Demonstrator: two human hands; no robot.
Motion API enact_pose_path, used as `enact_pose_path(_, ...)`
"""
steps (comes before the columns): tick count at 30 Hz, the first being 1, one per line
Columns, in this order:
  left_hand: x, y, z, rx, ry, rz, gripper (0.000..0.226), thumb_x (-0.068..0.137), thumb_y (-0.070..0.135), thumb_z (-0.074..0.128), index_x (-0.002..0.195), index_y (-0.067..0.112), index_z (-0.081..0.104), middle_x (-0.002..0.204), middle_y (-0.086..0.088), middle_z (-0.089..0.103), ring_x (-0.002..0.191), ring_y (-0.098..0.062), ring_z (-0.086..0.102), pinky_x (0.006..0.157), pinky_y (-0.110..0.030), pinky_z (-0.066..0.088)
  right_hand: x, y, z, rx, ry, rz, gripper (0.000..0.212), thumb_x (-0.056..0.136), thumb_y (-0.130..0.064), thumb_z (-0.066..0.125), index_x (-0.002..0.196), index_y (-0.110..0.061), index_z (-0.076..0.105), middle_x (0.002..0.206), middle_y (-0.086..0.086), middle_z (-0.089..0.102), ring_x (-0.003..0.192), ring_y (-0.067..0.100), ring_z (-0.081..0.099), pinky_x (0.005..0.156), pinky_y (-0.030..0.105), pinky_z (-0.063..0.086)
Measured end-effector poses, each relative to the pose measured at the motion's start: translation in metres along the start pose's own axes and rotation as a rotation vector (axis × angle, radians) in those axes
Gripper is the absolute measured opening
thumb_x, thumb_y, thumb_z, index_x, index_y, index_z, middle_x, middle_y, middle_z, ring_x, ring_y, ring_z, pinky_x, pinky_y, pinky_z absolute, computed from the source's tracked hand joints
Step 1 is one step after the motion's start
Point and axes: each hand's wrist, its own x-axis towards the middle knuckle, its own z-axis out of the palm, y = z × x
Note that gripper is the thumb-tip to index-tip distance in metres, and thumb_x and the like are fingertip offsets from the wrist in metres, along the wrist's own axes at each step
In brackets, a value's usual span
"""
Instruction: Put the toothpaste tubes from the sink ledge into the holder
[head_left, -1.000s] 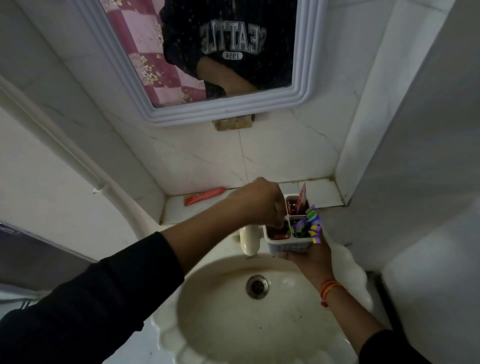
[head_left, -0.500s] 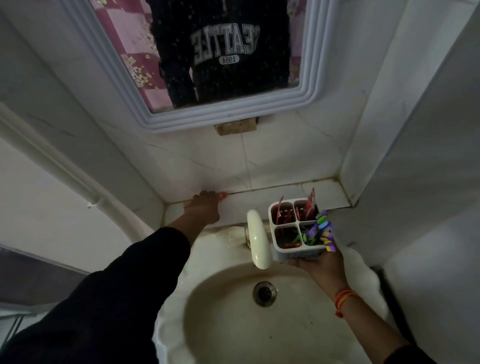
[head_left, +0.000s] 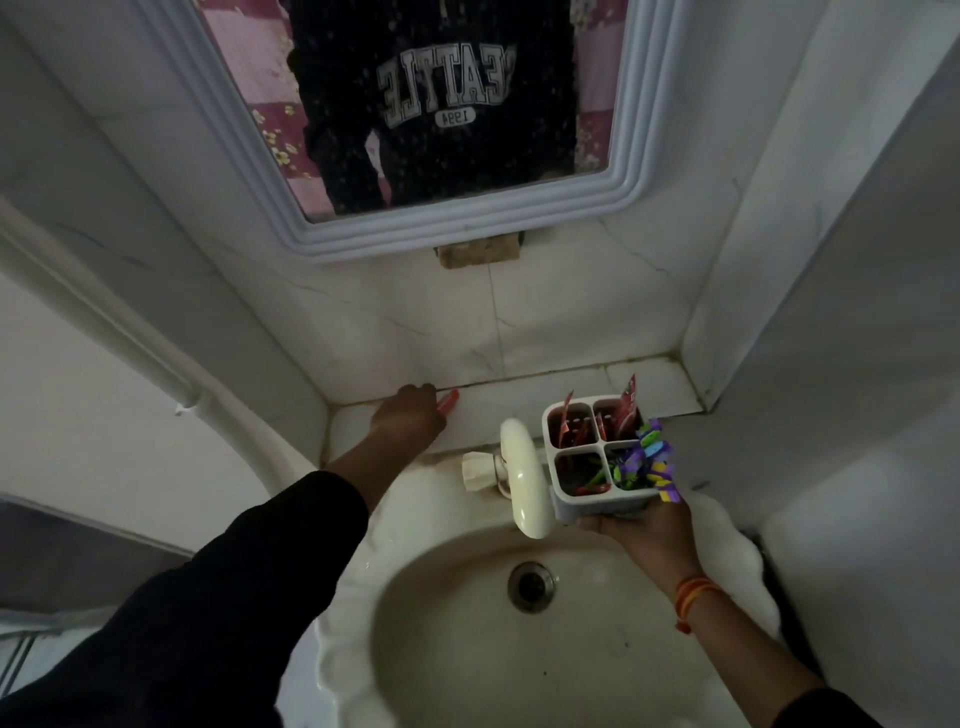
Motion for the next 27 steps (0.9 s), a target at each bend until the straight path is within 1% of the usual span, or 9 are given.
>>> enact_pose_path(3,-0.004,0.008,-0.015,-0.177,-0.038,-0.036,0.057,0.086,0.059,0.070,0.117,0.012,0.064,0.105,-0.015,0.069,0.089,-0.032,0.071,0.081,-0.037,0.059,-0.001,-0.003,0.002,0.080,0.058,-0.037,0.094,0.047,-0.021,0.102,0.132,-0.006,0.064,0.116,0.002,0.075,0.104,0.003,0.070,0.093,0.029,0.060)
enact_pose_path(6,-0.019,0.020,-0.046,-0.328,0.037,-0.030,0.038,0.072,0.031,0.090,0.098,0.014,0.068,0.093,-0.007,0.073,0.074,-0.022,0.070,0.064,-0.030,0.057,-0.003,-0.007,-0.001,0.192,0.047,-0.053,0.086,0.052,0.009,0.097,0.130,0.000,0.060,0.117,0.006,0.070,0.094,-0.011,0.069,0.080,0.020,0.062)
enact_pose_path(10,-0.044,0.056,-0.097,-0.361,0.168,0.178,0.014,0.090,0.031,0.073,0.088,0.018,0.070,0.075,0.012,0.065,0.067,-0.004,0.061,0.060,-0.020,0.048,-0.006,-0.009,0.000,0.088,-0.008,-0.009,0.096,0.043,-0.060,0.095,0.123,-0.012,0.071,0.106,-0.005,0.077,0.089,-0.001,0.072,0.073,0.011,0.056)
enact_pose_path(13,-0.067,0.088,-0.126,-0.340,0.126,0.326,0.015,0.098,0.024,0.064,0.099,0.015,0.075,0.084,0.004,0.074,0.078,-0.012,0.070,0.072,-0.026,0.057,-0.007,-0.013,-0.001,0.070,-0.012,-0.005,0.085,0.051,-0.045,0.100,0.123,-0.011,0.071,0.105,-0.004,0.077,0.088,0.002,0.072,0.076,0.018,0.059)
enact_pose_path(17,-0.093,0.116,-0.143,-0.376,0.165,0.481,0.014,0.093,0.030,0.072,0.099,0.022,0.081,0.079,0.011,0.076,0.069,0.003,0.067,0.067,-0.012,0.048,-0.008,-0.015,-0.002,0.091,-0.014,0.003,0.102,0.038,-0.064,0.094,0.123,-0.013,0.071,0.105,-0.002,0.077,0.090,0.005,0.073,0.072,0.016,0.057)
enact_pose_path(21,-0.112,0.132,-0.138,-0.289,0.098,0.580,0.015,0.091,0.027,0.074,0.099,0.021,0.084,0.083,0.008,0.080,0.071,0.000,0.069,0.070,-0.007,0.048,-0.013,-0.021,-0.005,0.146,-0.016,-0.042,0.057,0.070,-0.030,0.094,0.120,-0.019,0.069,0.099,-0.007,0.080,0.090,0.002,0.075,0.078,0.035,0.066)
enact_pose_path(23,-0.121,0.136,-0.135,-0.247,0.095,0.604,0.016,0.092,0.026,0.072,0.100,0.019,0.084,0.087,0.003,0.081,0.074,-0.005,0.073,0.072,-0.017,0.054,-0.010,-0.021,-0.004,0.225,0.021,-0.066,0.064,0.069,0.003,0.092,0.121,-0.023,0.063,0.096,-0.016,0.077,0.096,-0.008,0.071,0.075,0.020,0.063)
enact_pose_path(25,-0.127,0.141,-0.134,-0.232,0.120,0.616,0.016,0.093,0.025,0.070,0.098,0.018,0.084,0.082,0.001,0.081,0.073,-0.011,0.073,0.073,-0.026,0.057,-0.012,-0.027,-0.001,0.304,0.018,-0.054,0.086,0.054,0.010,0.097,0.125,-0.018,0.058,0.103,-0.019,0.069,0.094,-0.027,0.061,0.073,-0.001,0.051)
enact_pose_path(27,-0.129,0.147,-0.129,-0.206,0.106,0.606,0.016,0.092,0.024,0.069,0.097,0.020,0.084,0.080,-0.002,0.080,0.073,-0.015,0.073,0.073,-0.030,0.058,-0.011,-0.023,0.001,0.371,-0.008,-0.068,0.086,0.052,0.011,0.097,0.125,-0.014,0.058,0.106,-0.012,0.068,0.091,-0.029,0.060,0.070,-0.005,0.047)
